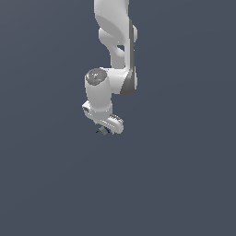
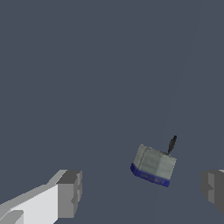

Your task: Pick up the object and move it to a goal position.

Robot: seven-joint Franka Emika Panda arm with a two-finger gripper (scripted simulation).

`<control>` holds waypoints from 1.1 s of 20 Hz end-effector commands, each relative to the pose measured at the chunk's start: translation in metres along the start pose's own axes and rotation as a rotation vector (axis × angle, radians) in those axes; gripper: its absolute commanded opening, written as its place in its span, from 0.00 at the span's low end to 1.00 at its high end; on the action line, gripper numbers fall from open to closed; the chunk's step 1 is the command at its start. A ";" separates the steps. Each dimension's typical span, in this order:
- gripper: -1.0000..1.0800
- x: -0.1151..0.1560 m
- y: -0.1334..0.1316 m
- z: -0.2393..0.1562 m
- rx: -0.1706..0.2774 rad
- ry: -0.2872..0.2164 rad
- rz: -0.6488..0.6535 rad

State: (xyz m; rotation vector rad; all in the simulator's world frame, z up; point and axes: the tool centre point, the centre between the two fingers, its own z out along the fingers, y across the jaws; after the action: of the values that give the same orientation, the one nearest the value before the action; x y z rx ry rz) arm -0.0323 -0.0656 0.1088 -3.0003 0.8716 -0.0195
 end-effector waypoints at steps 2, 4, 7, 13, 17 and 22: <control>0.96 -0.004 0.013 0.015 -0.005 -0.003 0.118; 0.96 -0.006 0.019 0.022 -0.008 -0.004 0.175; 0.96 -0.009 0.028 0.030 -0.012 -0.004 0.247; 0.96 -0.013 0.039 0.042 -0.019 -0.004 0.343; 0.96 -0.014 0.043 0.045 -0.021 -0.003 0.372; 0.96 -0.014 0.043 0.046 -0.021 -0.004 0.370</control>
State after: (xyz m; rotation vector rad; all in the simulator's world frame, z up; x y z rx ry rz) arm -0.0663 -0.0934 0.0627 -2.8039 1.4165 0.0003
